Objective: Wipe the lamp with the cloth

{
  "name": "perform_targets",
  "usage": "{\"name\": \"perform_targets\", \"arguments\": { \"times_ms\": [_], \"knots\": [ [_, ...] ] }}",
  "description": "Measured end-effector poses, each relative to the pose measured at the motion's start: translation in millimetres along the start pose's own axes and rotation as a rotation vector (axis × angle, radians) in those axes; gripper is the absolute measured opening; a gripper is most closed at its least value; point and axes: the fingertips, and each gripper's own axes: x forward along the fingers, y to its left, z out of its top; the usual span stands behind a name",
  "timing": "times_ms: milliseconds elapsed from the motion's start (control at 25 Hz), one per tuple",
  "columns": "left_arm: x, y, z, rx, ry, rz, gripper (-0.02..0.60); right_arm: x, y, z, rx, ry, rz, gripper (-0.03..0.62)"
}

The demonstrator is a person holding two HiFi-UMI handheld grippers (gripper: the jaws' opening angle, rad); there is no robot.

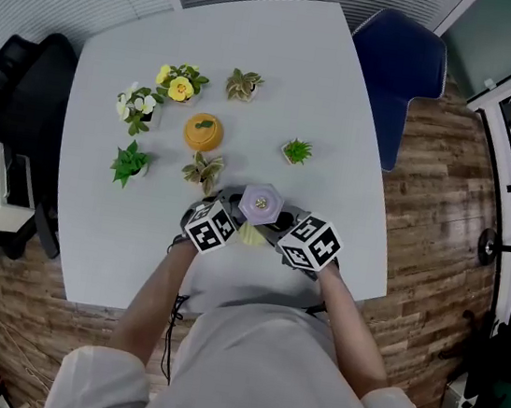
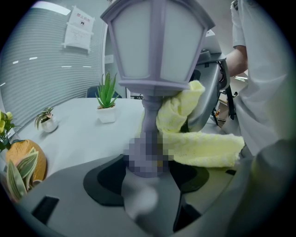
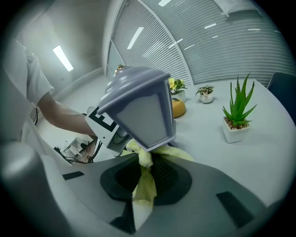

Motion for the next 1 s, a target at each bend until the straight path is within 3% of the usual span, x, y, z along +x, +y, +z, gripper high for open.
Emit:
{"name": "perform_targets", "arguments": {
  "times_ms": [520, 1000],
  "knots": [
    [0, 0, 1, 0.002, 0.0, 0.002, 0.304, 12, -18, -26, 0.073, 0.09, -0.049, 0.058],
    [0, -1, 0, 0.001, -0.001, 0.002, 0.304, 10, -27, -32, 0.099, 0.101, -0.096, 0.058]
  ]
}}
